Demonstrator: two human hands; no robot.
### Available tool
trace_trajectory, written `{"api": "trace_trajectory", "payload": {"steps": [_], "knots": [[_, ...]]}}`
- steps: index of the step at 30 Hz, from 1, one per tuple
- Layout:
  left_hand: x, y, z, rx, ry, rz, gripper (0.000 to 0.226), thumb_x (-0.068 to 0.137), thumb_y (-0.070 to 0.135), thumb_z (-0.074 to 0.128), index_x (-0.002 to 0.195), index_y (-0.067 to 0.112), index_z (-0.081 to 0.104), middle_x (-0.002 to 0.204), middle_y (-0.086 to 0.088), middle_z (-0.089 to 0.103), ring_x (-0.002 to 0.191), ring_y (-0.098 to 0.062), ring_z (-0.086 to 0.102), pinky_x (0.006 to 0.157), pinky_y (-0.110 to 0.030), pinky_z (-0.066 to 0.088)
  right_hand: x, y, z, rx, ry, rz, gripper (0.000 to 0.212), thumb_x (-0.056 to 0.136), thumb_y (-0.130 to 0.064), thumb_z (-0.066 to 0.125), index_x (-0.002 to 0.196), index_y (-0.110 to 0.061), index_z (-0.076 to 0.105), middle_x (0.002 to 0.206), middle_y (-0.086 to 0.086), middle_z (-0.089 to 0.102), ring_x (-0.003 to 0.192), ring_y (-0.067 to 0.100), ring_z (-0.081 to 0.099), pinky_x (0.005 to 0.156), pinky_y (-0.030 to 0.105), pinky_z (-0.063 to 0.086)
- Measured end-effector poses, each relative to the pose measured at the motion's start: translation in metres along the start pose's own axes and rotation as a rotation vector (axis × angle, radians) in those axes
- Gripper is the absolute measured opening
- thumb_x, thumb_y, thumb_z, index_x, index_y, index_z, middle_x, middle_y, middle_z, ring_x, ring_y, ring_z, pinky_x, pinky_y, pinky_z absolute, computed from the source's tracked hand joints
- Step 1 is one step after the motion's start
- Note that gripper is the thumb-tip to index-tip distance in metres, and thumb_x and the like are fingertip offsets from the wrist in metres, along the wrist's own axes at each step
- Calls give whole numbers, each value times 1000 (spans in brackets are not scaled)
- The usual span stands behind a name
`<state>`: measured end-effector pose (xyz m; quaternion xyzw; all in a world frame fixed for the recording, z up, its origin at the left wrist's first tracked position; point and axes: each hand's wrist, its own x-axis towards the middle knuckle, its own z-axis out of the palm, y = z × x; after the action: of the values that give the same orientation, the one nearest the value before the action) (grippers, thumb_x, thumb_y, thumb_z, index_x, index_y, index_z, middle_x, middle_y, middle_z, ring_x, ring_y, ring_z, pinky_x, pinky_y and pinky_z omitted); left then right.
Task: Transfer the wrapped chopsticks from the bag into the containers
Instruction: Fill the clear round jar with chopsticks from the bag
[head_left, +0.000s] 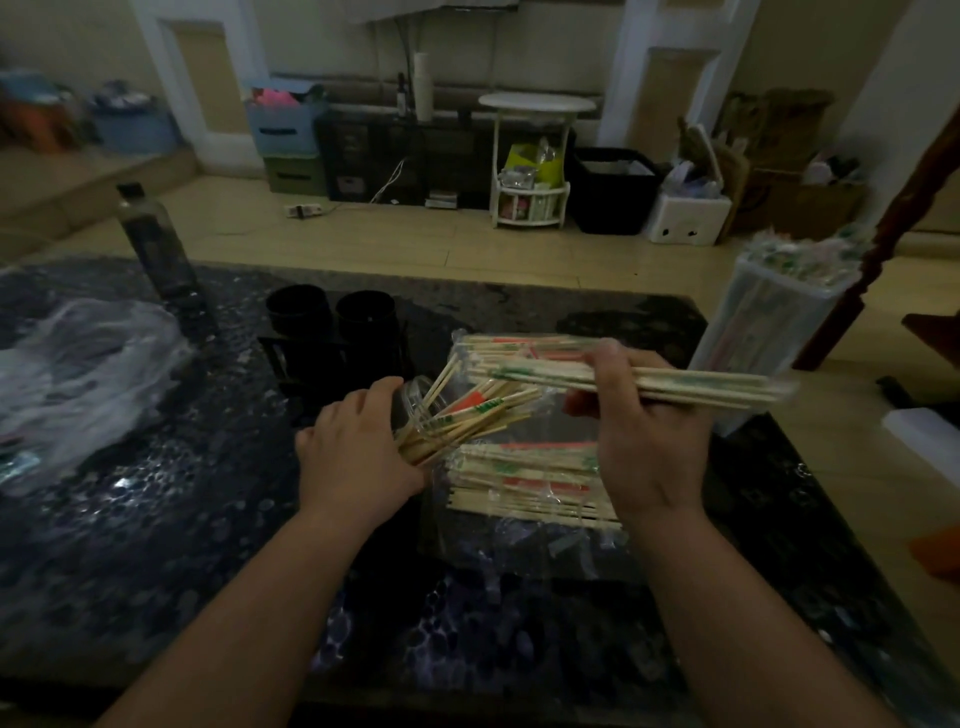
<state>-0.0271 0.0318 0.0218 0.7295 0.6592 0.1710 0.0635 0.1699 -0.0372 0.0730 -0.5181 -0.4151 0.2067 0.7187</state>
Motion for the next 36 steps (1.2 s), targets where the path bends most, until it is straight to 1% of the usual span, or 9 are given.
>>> {"api": "trace_trajectory", "payload": {"steps": [6,11,16,19,21,23,27,32,36], "knots": [[-1,2,3,-2,34,29,101,59,59,79,143,39,26,136,4,47,126,-24,42,98,-45,36,-4,-1,2,-8,-79,107,21,94,-16,64,75,-15,70,68,6,70,62,24,69,55,26,56],[-2,5,2,-11,37,49,101,61,59,79,144,39,25,137,5,45,127,-23,40,99,-46,34,1,6,2,-120,-199,227,10,83,-20,77,86,-12,70,78,-3,72,69,1,66,57,12,48],[-3,7,0,-5,27,61,100,63,56,78,145,38,25,138,5,44,128,-22,39,99,-45,34,6,9,-2,82,-60,381,12,88,-11,69,80,-15,60,69,2,60,57,8,55,53,25,47],[-4,7,0,-5,22,68,99,63,55,77,146,38,25,138,6,44,128,-22,38,99,-45,33,6,11,-3,71,-148,447,11,88,-8,68,92,-15,59,75,5,62,56,7,58,52,24,49],[-4,8,1,-4,26,74,99,62,54,77,145,39,26,138,6,44,128,-22,39,99,-45,33,5,16,-3,-38,-195,442,28,82,-8,76,99,-18,57,83,3,65,58,5,58,51,23,45],[-4,8,2,2,25,74,100,62,54,78,145,39,26,138,6,45,128,-22,39,99,-45,33,6,17,-5,-69,-107,416,32,79,-13,80,98,-21,55,85,0,64,64,6,56,54,23,42],[-3,8,2,-6,34,69,100,60,53,78,145,39,26,138,6,45,128,-22,40,98,-45,34,9,15,-7,-40,48,304,9,89,-17,67,87,-17,59,77,3,60,67,11,56,58,27,49],[-5,8,4,11,51,101,98,60,54,77,144,41,28,135,8,46,126,-20,41,97,-42,33,6,22,-6,-300,-208,253,5,83,-16,75,87,-18,72,81,-1,70,74,8,64,62,25,52],[-4,7,3,10,51,90,98,60,52,77,144,40,27,136,7,46,126,-21,41,96,-43,34,7,23,-6,-292,-127,237,10,86,-22,73,96,-22,70,91,-4,67,84,10,64,66,25,55]]}}
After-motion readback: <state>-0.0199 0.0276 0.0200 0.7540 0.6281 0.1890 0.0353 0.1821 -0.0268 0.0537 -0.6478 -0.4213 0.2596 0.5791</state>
